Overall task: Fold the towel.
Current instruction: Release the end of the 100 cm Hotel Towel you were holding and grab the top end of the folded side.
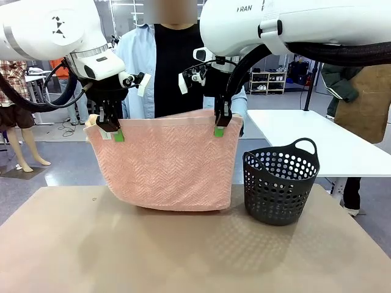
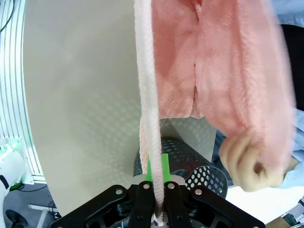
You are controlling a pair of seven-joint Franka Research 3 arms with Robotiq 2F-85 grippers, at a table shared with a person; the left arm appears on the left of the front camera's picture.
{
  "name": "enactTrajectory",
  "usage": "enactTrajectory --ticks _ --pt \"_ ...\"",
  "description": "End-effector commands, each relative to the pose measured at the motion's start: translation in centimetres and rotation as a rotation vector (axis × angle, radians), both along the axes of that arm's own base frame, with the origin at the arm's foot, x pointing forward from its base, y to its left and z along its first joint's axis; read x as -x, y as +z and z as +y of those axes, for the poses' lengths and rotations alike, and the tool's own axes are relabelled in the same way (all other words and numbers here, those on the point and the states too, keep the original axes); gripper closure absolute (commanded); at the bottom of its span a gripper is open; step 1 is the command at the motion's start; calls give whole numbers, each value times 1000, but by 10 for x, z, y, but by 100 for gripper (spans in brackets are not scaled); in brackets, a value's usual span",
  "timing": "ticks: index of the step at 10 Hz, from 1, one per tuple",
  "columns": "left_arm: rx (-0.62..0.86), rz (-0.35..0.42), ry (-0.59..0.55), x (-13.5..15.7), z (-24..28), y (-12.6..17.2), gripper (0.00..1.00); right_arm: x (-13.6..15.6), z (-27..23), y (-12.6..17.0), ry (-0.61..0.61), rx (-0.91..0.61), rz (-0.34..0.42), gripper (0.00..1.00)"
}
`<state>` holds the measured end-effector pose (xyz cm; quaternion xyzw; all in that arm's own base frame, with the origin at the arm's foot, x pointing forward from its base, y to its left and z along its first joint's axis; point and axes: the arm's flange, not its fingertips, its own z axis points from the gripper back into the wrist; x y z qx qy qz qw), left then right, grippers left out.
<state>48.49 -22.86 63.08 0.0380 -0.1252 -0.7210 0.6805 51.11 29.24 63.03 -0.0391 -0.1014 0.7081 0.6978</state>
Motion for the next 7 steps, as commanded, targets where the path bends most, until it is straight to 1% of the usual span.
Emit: enactTrajectory --ticks 1,7 --pt "0 0 1 0 1 0 100 -1 -1 0 -4 6 -6 100" --pt "0 0 1 0 1 0 100 -1 -1 0 -4 6 -6 100"
